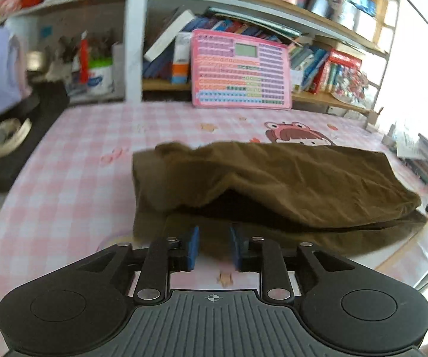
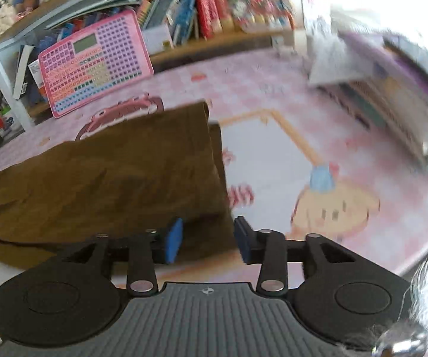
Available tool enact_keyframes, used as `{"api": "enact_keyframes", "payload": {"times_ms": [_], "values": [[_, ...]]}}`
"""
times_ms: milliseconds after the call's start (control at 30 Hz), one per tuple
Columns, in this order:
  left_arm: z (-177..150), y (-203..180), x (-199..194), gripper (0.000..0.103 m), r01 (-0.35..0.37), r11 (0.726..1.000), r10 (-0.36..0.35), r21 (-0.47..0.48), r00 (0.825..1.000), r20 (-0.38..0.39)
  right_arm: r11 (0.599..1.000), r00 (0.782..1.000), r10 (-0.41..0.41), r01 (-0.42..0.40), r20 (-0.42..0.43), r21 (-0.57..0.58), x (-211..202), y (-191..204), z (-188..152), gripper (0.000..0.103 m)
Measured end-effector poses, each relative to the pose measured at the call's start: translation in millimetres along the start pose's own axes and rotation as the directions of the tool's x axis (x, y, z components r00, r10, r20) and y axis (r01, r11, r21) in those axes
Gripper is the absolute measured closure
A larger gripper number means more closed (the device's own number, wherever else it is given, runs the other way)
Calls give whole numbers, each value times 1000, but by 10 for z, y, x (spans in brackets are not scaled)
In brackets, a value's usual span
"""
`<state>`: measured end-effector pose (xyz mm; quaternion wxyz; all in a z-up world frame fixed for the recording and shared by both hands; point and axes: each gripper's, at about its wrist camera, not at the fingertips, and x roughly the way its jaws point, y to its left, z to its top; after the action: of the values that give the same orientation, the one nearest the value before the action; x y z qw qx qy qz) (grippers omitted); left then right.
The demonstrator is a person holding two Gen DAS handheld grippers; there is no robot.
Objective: Fold clothes
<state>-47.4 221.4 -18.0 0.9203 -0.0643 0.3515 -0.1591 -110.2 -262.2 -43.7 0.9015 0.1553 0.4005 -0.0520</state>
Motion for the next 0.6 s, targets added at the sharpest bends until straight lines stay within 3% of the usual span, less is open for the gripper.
{"api": "enact_keyframes", "payload": {"times_ms": [67, 167, 267, 367, 400, 433, 500, 600], "values": [[-31, 99, 31, 67, 53, 986, -54, -160, 999, 0, 999, 999, 32, -31, -33, 33, -50, 74, -33, 57], [-77, 247, 77, 58, 128, 912, -132, -390, 991, 17, 984, 990, 131, -123, -53, 132, -111, 138, -66, 51], [-123, 395, 124, 51, 194, 779, -204, -596, 978, 52, 922, 972, 232, -210, -29, 326, -62, 110, -6, 48], [-128, 471, 301, 47, 259, 609, -247, -749, 960, 131, 812, 965, 260, -227, 15, 538, 54, -12, 13, 47], [-120, 475, 372, 44, 272, 573, -252, -773, 956, 149, 775, 965, 262, -224, 22, 591, 101, -55, 11, 47], [-110, 478, 444, 43, 276, 544, -253, -792, 954, 158, 736, 964, 263, -219, 28, 641, 149, -98, 8, 47], [-81, 483, 578, 43, 245, 525, -231, -815, 963, 141, 681, 966, 257, -206, 33, 702, 243, -169, 3, 47], [-78, 539, 691, 45, 178, 484, -162, -857, 980, 112, 660, 972, 234, -172, 18, 731, 334, -244, 44, 50]]}}
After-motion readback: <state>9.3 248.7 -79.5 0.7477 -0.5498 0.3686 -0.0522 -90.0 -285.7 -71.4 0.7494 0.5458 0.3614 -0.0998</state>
